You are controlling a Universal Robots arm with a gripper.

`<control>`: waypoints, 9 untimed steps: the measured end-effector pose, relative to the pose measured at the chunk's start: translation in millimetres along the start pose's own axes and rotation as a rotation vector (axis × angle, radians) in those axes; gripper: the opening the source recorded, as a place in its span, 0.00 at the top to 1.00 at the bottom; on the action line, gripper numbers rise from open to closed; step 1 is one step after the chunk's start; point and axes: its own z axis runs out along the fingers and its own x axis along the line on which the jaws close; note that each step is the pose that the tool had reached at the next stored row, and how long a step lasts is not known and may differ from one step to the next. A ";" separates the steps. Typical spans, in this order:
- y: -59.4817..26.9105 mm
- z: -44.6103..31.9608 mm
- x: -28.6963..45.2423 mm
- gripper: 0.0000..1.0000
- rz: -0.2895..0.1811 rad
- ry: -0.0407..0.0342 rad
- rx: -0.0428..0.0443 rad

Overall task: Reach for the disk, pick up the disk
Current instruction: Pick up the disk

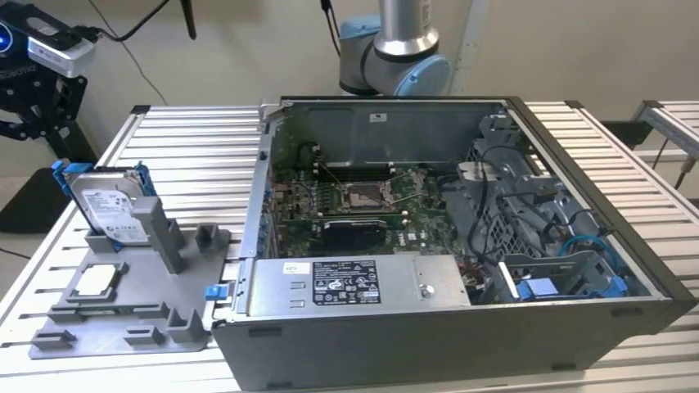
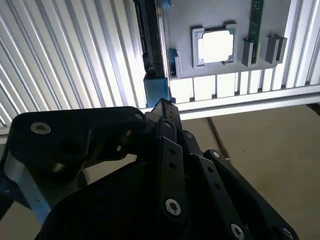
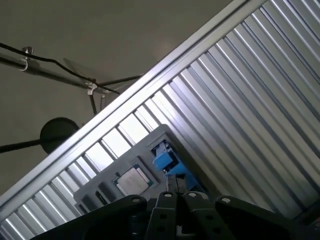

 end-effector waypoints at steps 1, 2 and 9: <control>0.0 0.0 0.0 1.00 -0.013 0.0004 0.0002; 0.0 0.0 -0.1 1.00 -0.026 0.0006 0.0003; -0.3 0.0 -0.3 1.00 -0.121 0.0041 0.0002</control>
